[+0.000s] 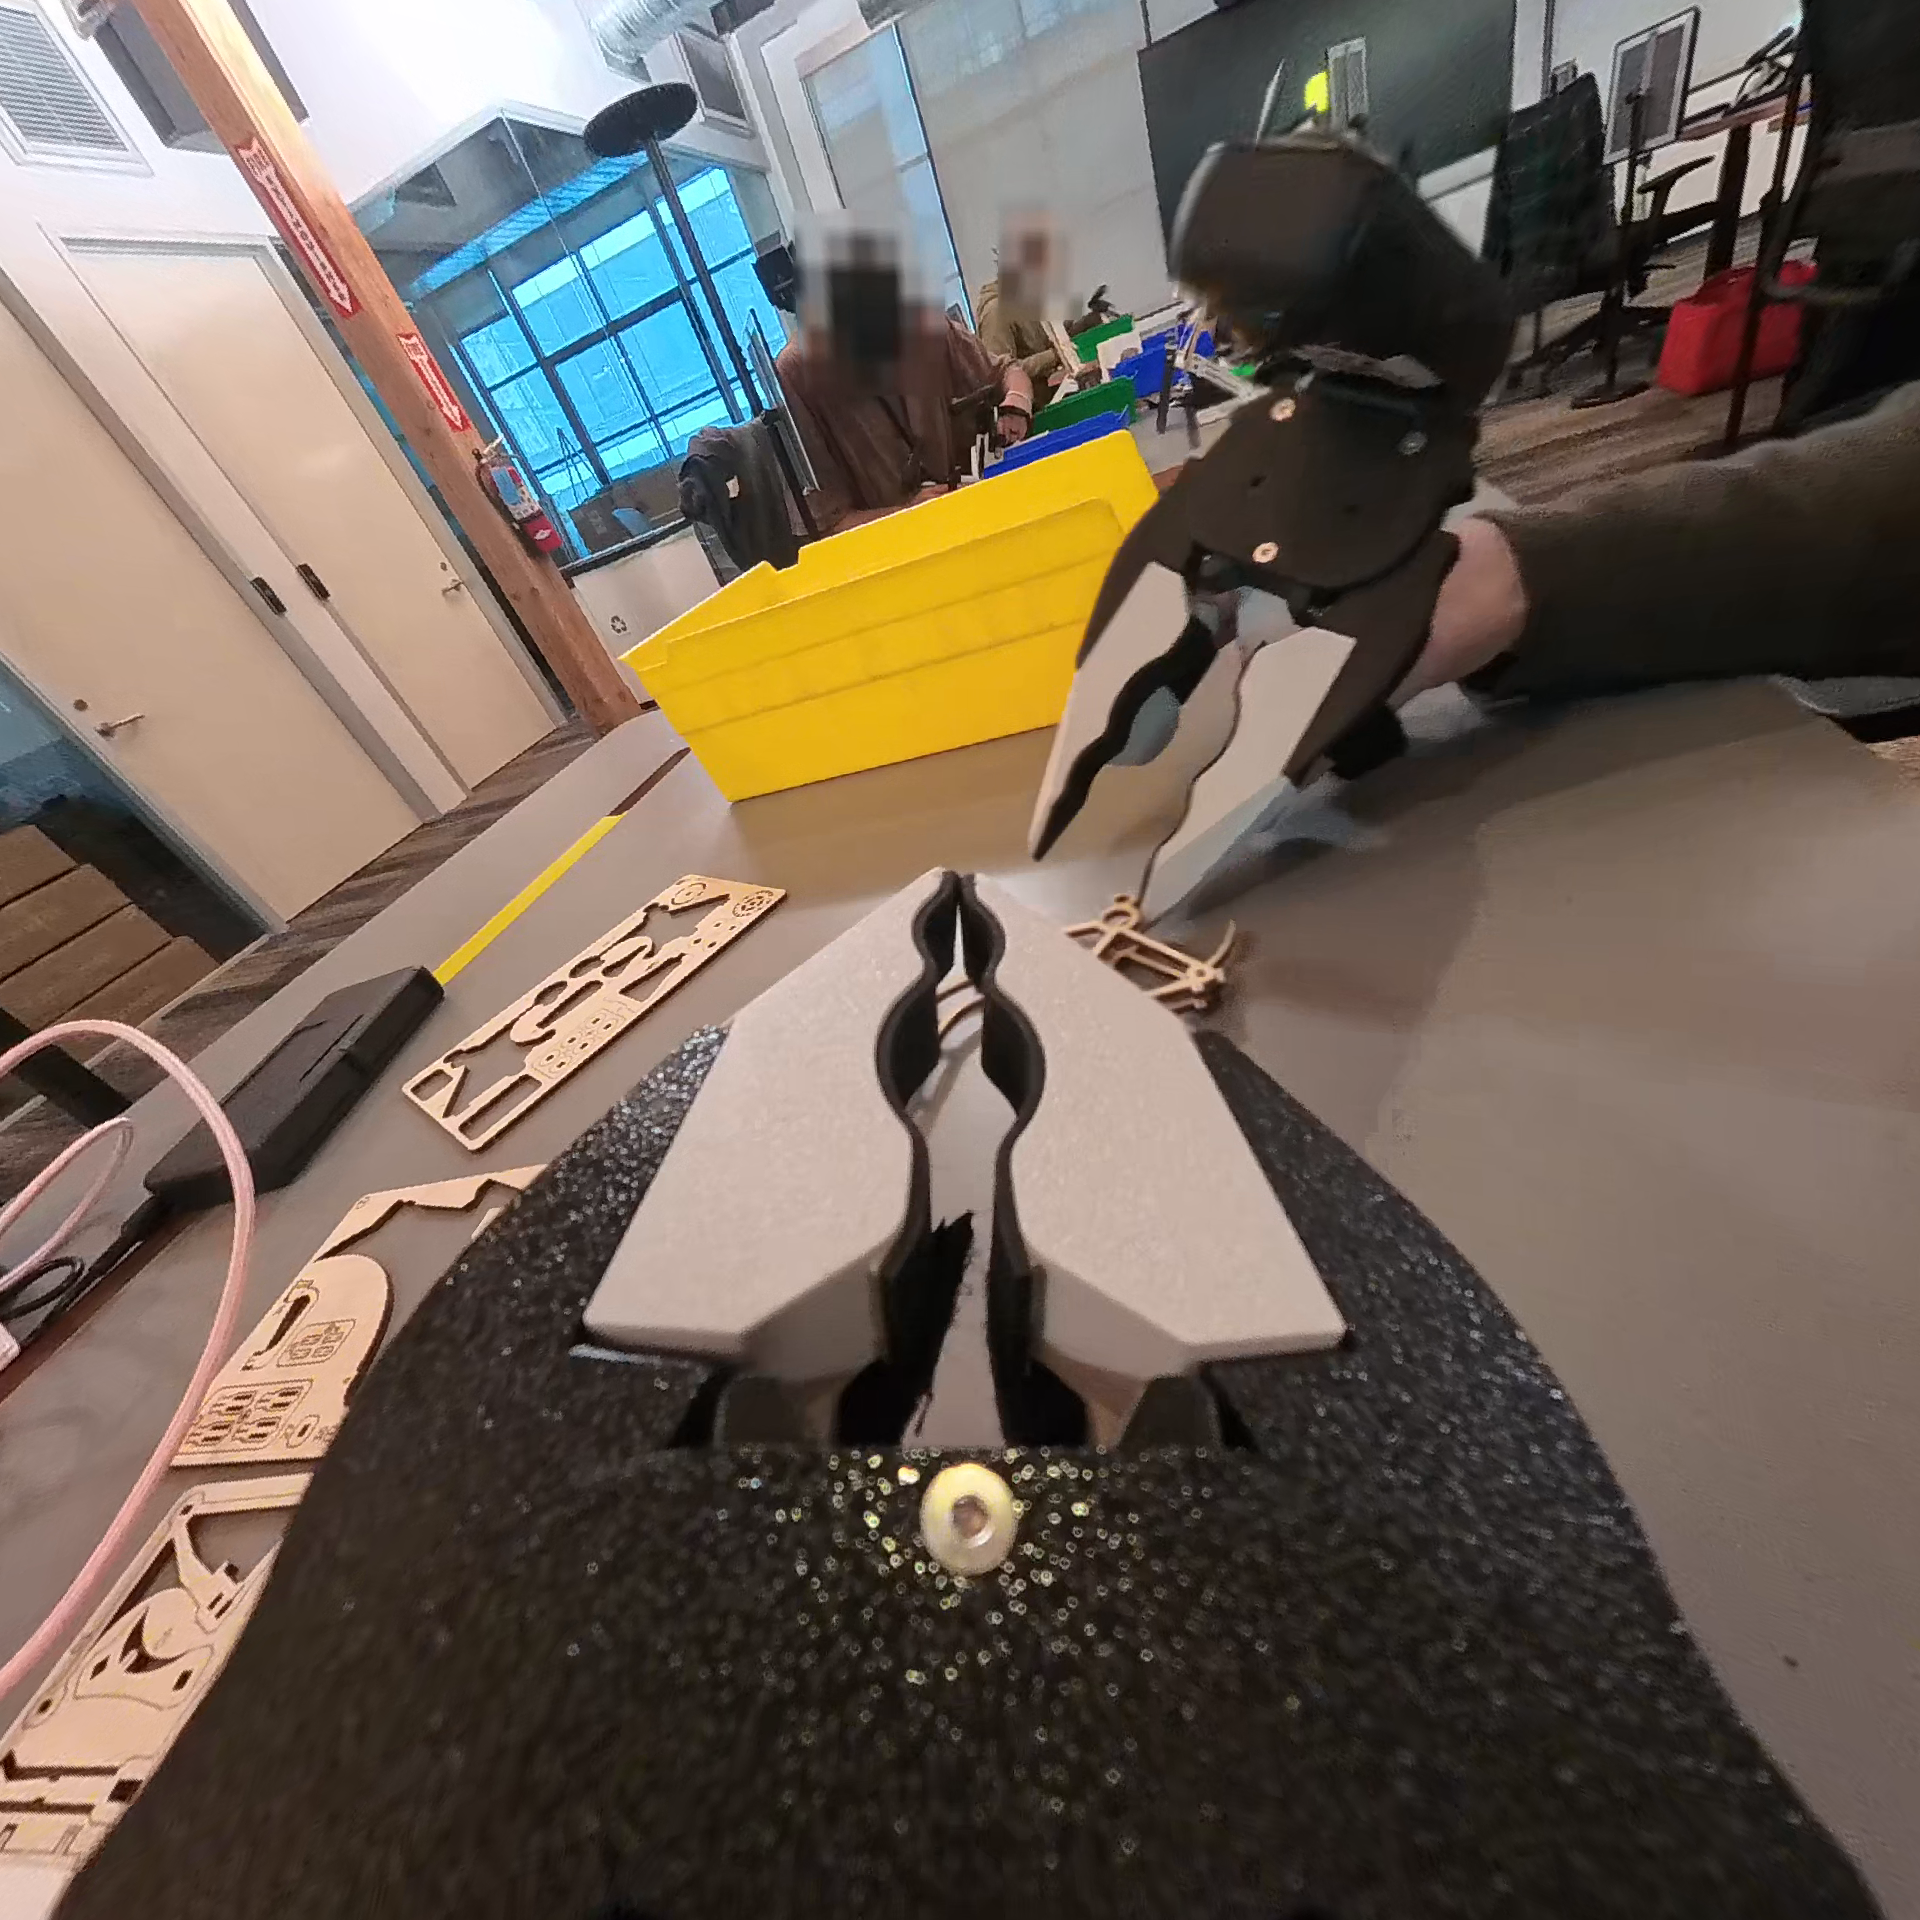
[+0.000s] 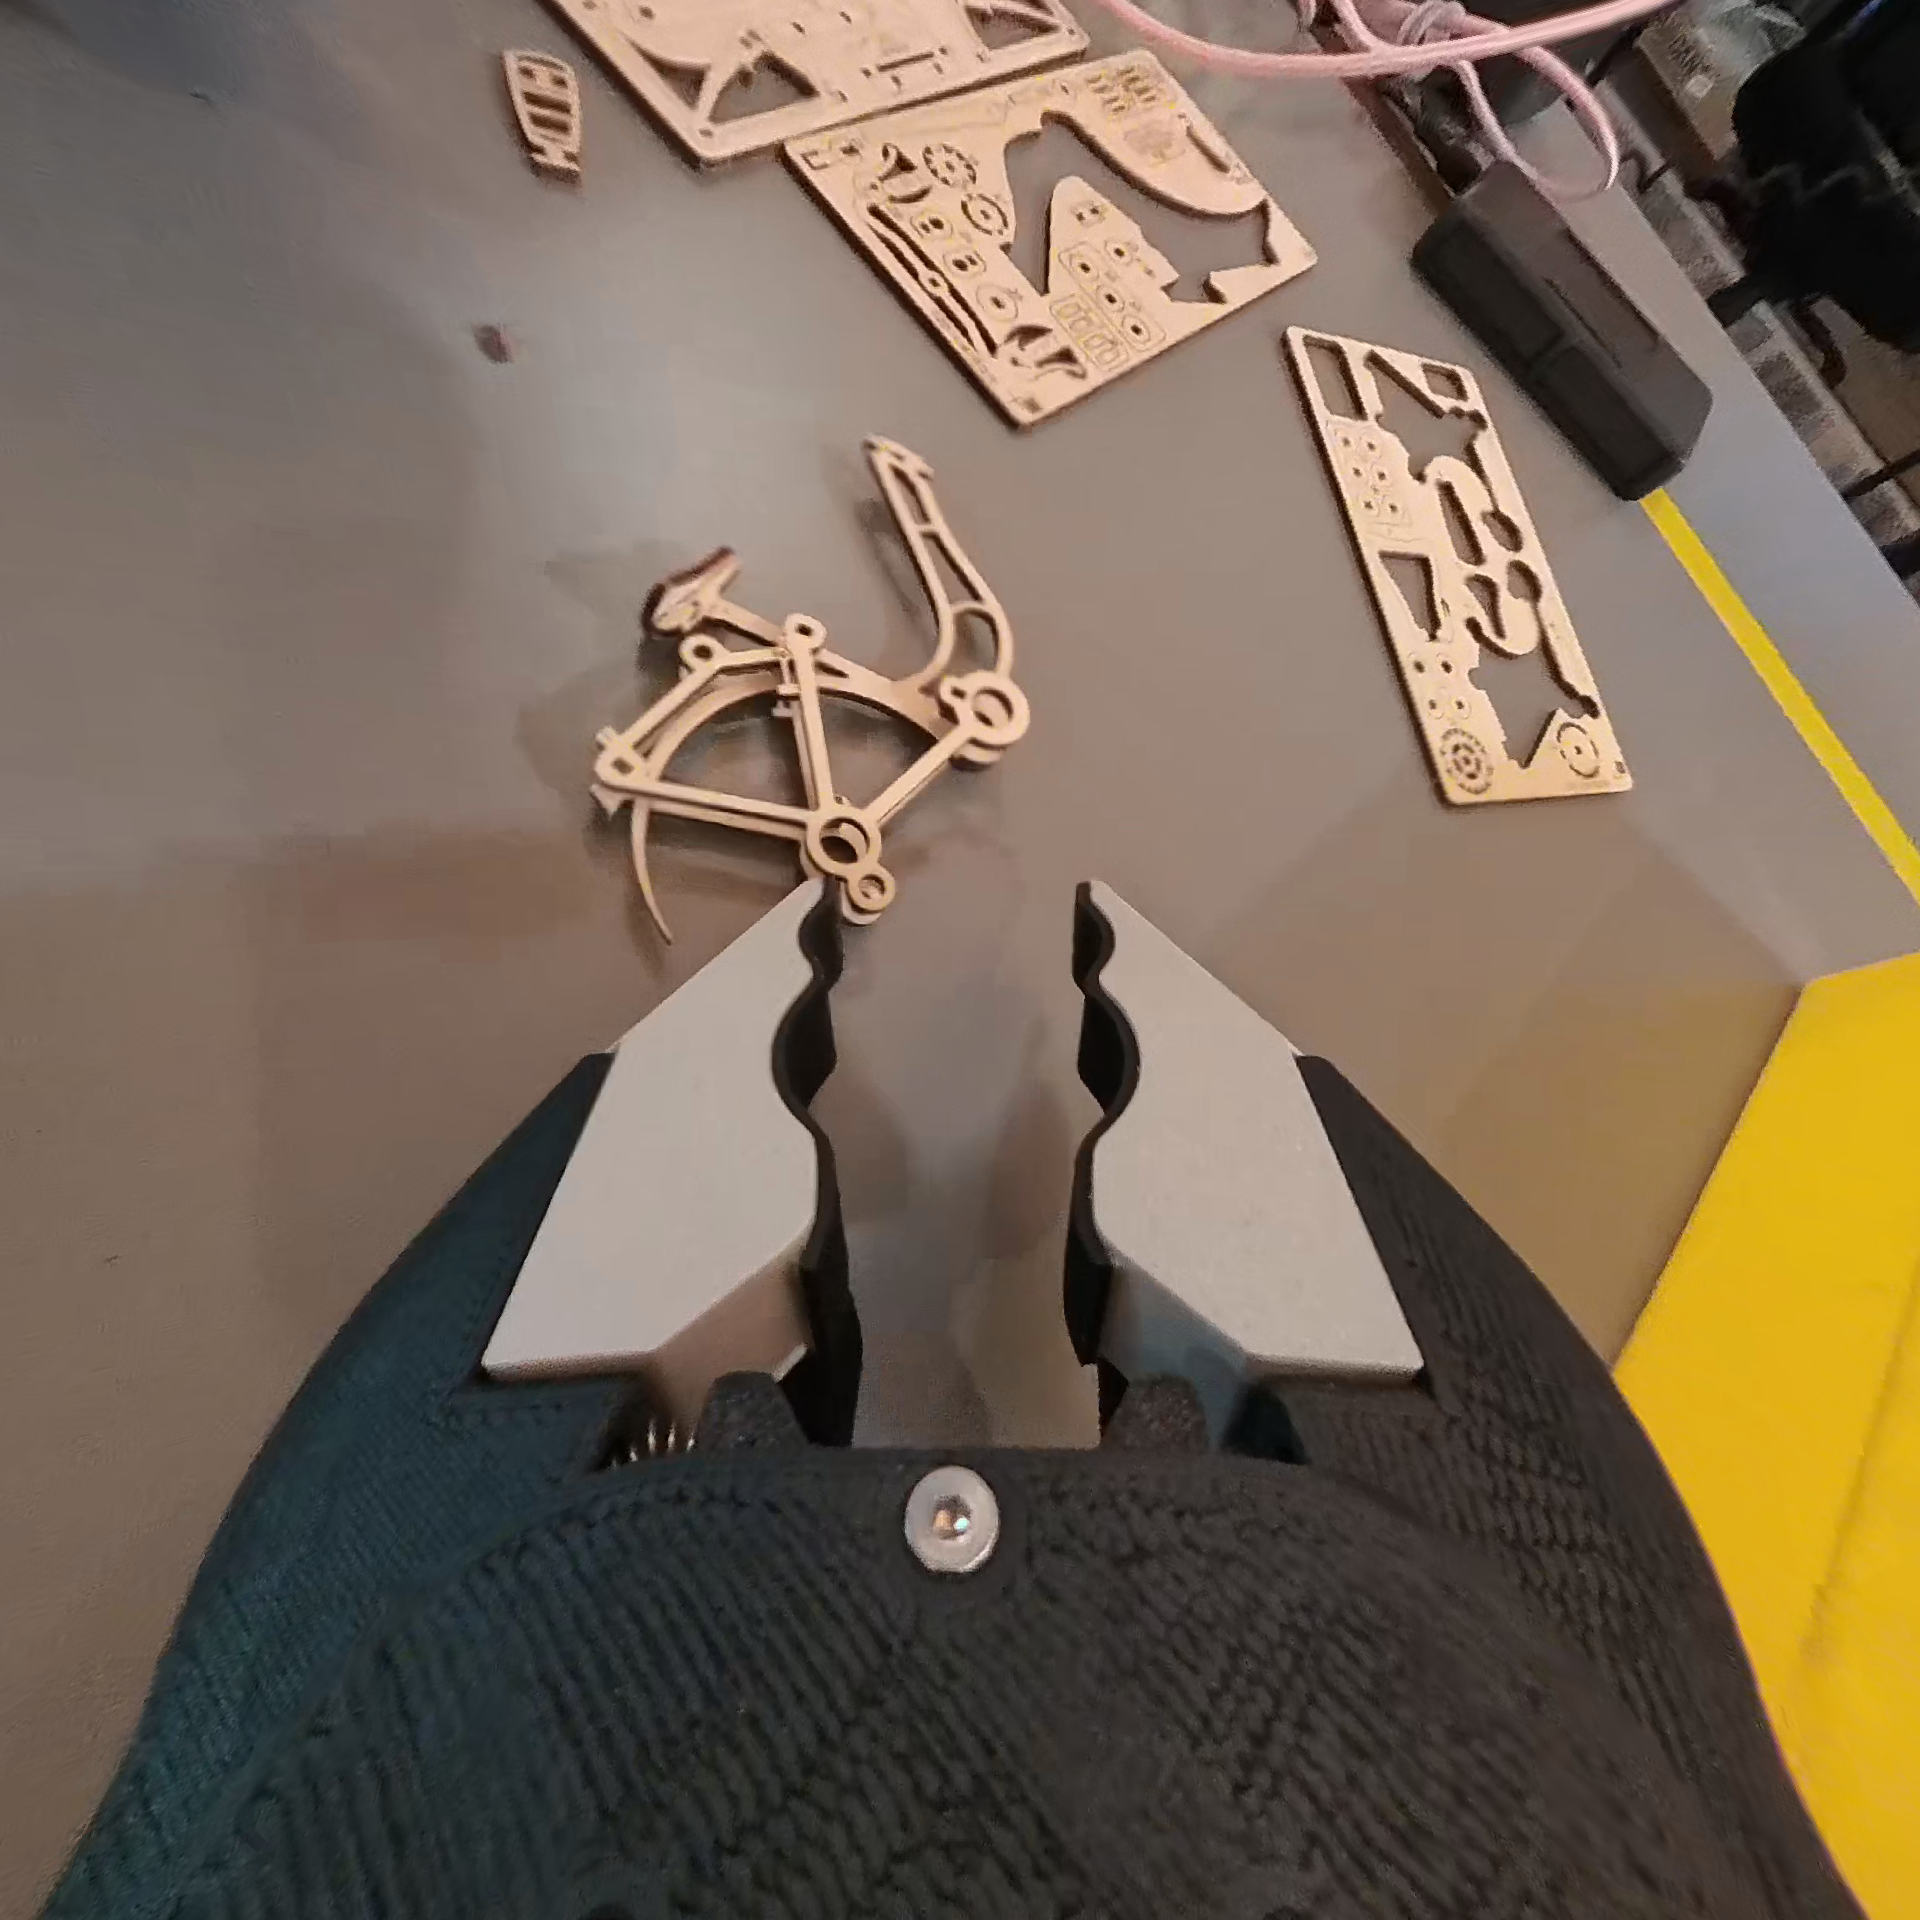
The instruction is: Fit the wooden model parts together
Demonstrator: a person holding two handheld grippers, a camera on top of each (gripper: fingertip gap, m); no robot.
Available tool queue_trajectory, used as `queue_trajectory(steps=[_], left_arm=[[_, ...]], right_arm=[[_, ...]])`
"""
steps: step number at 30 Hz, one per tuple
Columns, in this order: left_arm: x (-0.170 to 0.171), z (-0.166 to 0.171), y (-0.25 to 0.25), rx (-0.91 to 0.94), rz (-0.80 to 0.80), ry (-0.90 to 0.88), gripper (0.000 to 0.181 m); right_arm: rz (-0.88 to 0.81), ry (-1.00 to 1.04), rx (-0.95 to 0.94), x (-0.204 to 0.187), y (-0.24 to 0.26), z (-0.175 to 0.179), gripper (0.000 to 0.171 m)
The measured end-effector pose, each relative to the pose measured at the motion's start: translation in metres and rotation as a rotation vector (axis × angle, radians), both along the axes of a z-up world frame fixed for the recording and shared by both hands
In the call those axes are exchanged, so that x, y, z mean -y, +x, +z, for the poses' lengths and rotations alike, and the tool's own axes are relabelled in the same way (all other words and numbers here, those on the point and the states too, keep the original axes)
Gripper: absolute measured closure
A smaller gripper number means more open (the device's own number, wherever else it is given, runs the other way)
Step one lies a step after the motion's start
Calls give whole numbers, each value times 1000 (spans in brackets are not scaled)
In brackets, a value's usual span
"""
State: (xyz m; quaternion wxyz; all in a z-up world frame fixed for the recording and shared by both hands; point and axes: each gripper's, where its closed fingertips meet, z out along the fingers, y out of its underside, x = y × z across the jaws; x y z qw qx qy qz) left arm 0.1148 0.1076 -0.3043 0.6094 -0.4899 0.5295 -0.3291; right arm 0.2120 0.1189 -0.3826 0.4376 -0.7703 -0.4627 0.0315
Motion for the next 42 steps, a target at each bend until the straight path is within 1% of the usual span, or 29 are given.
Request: queue_trajectory(steps=[3,6,8,12,13,15,17,20,23,26,33,37,40,42], left_arm=[[0,-1,0,-6,-3,7,181],[-1,0,-1,-1,-1,12,181],[-1,2,-2,11,-4,3,181],[-3,5,-4,42,-8,-27,181],[-3,5,-4,47,-12,-37,181],[-3,5,-3,50,-18,-54,181],[-4,5,-3,53,-22,-63,181],[-4,5,-4,58,-24,-71,181],[-4,4,-4,56,-25,-76,181],[-4,4,-4,56,-28,-78,181],[-4,4,-4,58,-33,-84,181],[-4,5,-4,65,-32,-89,181],[-4,5,-5,68,-32,-91,181],[-5,6,-5,69,-32,-91,181]], right_arm=[[-24,8,58,-21,4,0,128],[-39,14,65,-39,-1,0,128],[-53,10,46,-46,-2,2,128],[-91,65,-55,-43,8,20,129],[-64,70,-100,-38,7,24,130],[59,78,-199,-21,-7,31,129],[177,74,-254,-3,-23,36,125],[216,56,-175,4,-32,25,119],[207,24,-90,3,-33,8,117],[181,3,-93,0,-33,3,117],[48,-5,-106,-16,-15,1,122],[-90,15,-100,-32,2,1,126],[-128,39,-110,-35,6,5,126],[-117,54,-135,-34,4,10,127]])
